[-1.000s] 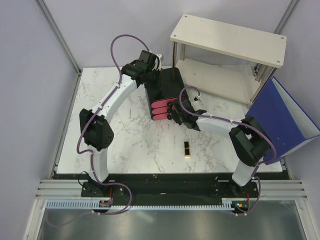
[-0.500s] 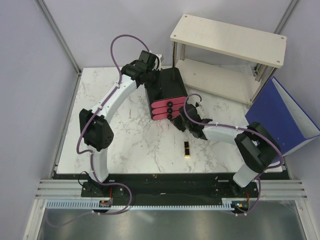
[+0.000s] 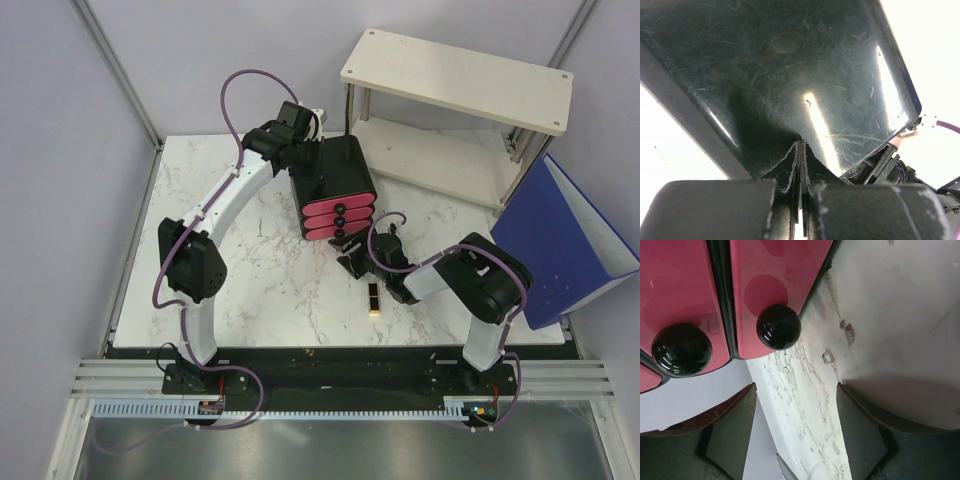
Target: Organize the makeup
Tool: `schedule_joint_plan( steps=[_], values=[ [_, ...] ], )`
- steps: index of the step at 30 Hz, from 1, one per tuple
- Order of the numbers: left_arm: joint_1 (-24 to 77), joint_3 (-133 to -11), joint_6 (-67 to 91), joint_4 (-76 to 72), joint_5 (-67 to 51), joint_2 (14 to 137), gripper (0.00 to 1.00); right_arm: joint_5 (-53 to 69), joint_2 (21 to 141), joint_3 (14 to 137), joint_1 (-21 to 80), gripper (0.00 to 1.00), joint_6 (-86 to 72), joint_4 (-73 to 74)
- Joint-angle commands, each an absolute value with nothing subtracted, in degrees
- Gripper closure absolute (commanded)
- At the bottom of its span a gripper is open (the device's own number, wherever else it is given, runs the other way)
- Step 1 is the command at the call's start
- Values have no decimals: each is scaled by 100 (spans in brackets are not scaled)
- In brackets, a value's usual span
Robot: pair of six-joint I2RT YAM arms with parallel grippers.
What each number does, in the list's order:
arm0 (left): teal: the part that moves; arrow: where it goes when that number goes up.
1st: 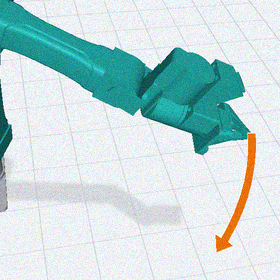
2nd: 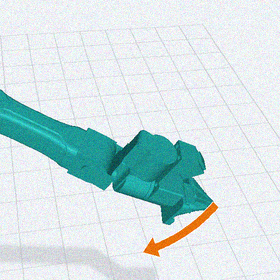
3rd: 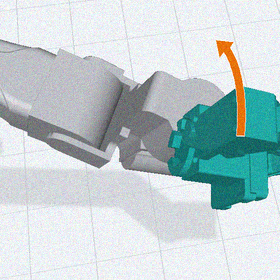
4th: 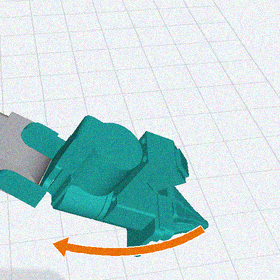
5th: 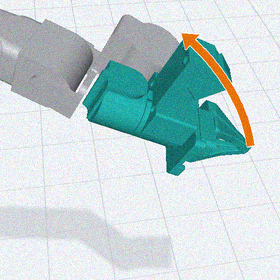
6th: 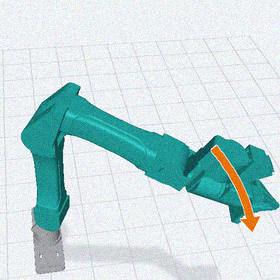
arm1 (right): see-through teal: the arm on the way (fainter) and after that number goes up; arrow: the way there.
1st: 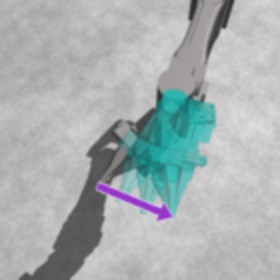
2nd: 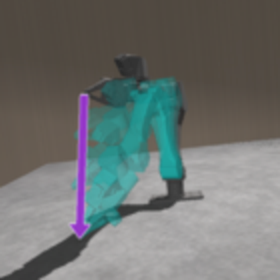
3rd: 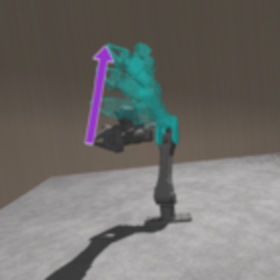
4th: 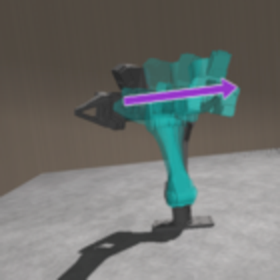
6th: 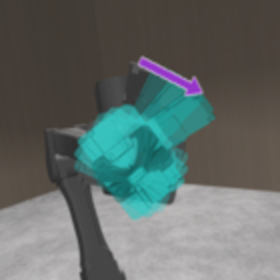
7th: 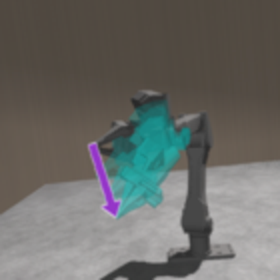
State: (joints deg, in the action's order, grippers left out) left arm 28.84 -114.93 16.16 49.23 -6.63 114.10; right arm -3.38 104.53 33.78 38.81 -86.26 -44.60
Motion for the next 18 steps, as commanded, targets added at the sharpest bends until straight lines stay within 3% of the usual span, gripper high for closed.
schedule_joint_plan(
  steps=[1, 5, 11, 18],
  values=[
    [2874, -11232, 1371, 5572, -562, 11505, 98, -413, 10669, 3199, 3824, 27, -8789, -5536],
    [2874, -11250, 1354, 5572, -580, 11522, 98, -536, 10924, 2998, 3736, 29, -8999, -5861],
    [2865, -11241, 1336, 5581, -580, 11522, 98, -589, 11460, 2742, 3586, 40, -9439, -6802],
    [2865, -11197, 1327, 5590, -580, 11540, 98, -466, 11970, 3005, 3489, 41, -9536, -7399]
  ],
)
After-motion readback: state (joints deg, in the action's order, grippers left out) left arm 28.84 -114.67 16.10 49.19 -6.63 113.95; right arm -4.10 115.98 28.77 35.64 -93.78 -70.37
